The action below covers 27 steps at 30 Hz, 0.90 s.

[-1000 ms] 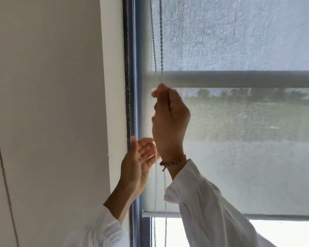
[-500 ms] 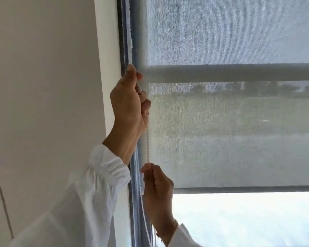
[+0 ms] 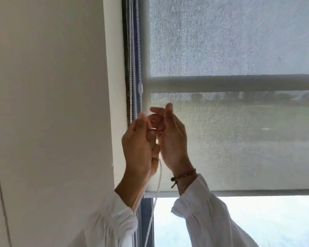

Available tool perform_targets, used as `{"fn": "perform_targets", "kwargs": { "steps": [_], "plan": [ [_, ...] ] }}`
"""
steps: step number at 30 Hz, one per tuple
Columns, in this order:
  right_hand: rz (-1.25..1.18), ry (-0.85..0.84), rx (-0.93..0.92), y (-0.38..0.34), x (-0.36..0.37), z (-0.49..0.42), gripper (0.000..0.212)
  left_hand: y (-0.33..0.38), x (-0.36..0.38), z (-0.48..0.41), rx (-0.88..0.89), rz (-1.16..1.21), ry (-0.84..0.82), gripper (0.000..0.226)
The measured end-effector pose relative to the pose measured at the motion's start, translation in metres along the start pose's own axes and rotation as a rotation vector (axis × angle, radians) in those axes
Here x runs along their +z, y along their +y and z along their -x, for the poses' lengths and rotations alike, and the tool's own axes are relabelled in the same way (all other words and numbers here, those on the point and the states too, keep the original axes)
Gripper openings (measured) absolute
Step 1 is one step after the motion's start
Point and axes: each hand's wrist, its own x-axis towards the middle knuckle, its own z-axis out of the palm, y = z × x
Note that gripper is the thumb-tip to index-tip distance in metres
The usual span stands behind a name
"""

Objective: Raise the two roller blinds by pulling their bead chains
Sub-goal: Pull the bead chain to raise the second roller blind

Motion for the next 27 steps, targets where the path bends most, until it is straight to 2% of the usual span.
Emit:
{"fn": "perform_targets", "kwargs": {
  "steps": [3,6,11,16,19,22,27],
  "plan": [
    [-0.006,-0.047,-0.008,-0.020,0.009,-0.010,0.024,-0.015,-0.013,0.019,-0.072,-0.037,0.056,0.042],
    [0.007,-0.023,0.019,-0.036,0.015,-0.019,0.016,-0.026,-0.023,0.038,-0.110,-0.083,0.085,0.035],
    [-0.005,0.086,0.070,-0.040,0.029,-0.029,0.026,-0.044,-0.027,0.061,-0.141,-0.092,0.076,0.029],
    [0.083,0.196,-0.200,-0.035,0.029,-0.016,0.031,-0.044,-0.033,0.052,-0.191,-0.177,-0.042,0.036],
    [0.181,0.214,-0.271,-0.033,0.020,-0.005,0.032,-0.031,-0.042,0.036,-0.235,-0.205,-0.105,0.050],
    [0.273,0.254,-0.249,-0.012,0.010,0.016,0.030,-0.006,-0.036,0.009,-0.218,-0.154,-0.169,0.072],
    [0.349,0.327,-0.124,0.046,-0.006,0.062,0.027,0.037,-0.001,-0.026,-0.092,-0.225,-0.224,0.061]
  ]
}}
